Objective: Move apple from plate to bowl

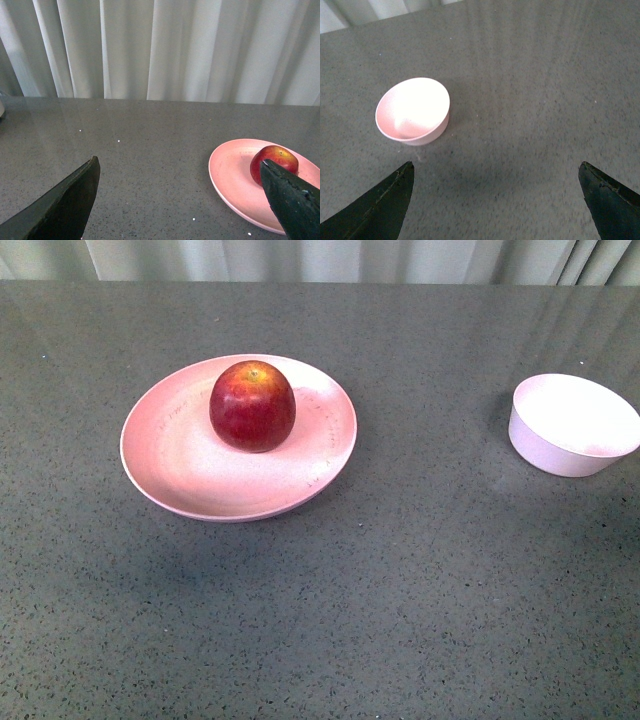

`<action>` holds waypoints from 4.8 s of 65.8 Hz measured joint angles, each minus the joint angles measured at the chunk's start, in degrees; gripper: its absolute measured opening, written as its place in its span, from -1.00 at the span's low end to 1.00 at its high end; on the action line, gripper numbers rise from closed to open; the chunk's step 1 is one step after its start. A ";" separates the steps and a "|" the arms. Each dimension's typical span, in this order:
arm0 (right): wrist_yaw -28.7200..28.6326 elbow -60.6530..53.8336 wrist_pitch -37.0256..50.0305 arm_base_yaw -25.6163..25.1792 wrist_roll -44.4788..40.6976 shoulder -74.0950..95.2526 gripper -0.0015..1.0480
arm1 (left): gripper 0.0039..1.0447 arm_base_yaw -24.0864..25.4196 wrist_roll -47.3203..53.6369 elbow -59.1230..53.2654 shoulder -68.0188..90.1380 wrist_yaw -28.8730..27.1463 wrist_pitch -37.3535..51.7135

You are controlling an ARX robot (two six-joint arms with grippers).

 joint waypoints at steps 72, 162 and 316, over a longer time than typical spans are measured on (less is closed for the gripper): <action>0.46 32.15 14.08 12.24 3.80 64.63 0.77 | 0.84 0.00 0.00 0.00 -0.02 -0.02 0.00; 2.45 45.00 4.04 27.63 14.34 70.88 -0.97 | 0.84 0.00 0.00 0.00 0.00 0.00 0.00; 9.90 -17.22 28.37 19.39 -0.09 -12.55 -0.96 | 0.84 0.00 0.00 0.00 0.00 0.00 0.00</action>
